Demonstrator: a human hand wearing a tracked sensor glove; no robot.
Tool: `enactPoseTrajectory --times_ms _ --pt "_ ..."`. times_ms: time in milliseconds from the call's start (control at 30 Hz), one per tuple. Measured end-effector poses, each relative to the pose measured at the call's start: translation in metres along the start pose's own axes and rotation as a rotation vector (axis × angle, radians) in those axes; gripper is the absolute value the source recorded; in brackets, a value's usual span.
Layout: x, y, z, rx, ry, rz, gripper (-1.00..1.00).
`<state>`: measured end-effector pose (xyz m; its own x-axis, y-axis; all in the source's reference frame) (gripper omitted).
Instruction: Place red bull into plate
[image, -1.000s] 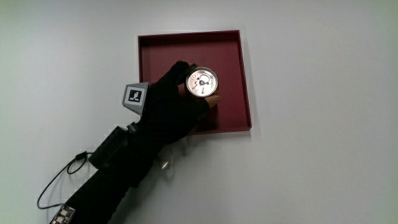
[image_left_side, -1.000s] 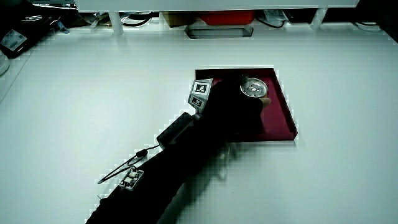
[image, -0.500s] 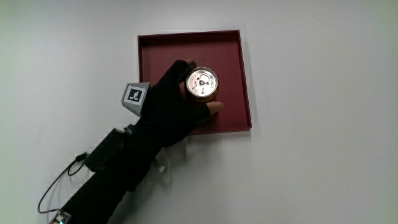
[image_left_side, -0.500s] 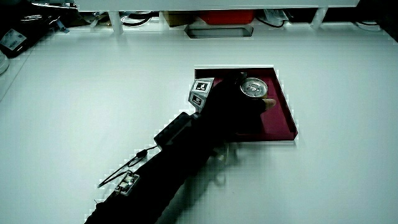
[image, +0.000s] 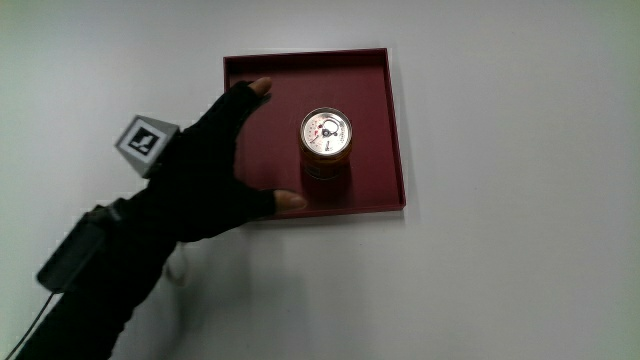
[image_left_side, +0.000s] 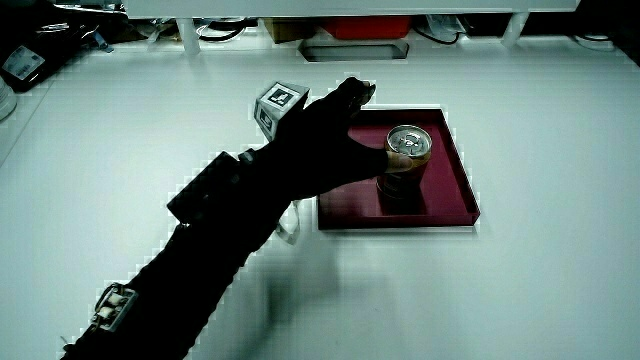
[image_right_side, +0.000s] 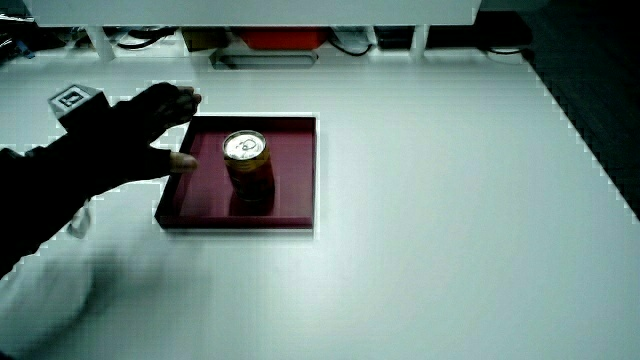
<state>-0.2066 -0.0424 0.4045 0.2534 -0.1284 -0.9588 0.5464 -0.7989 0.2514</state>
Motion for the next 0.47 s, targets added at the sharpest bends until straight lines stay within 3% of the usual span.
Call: enactPoseTrajectory --times_ms 33,133,233,467 --pt "0.000 -0.003 0.004 0.001 -0.013 0.003 -1.00" --pt "-0.007 -0.012 0.019 0.026 0.045 -0.050 -1.00" --pt "-0.009 -0.019 0.026 0.046 0.055 -0.056 -1.00" --pt "-0.008 -0.024 0.033 0.063 0.078 -0.075 -1.00"
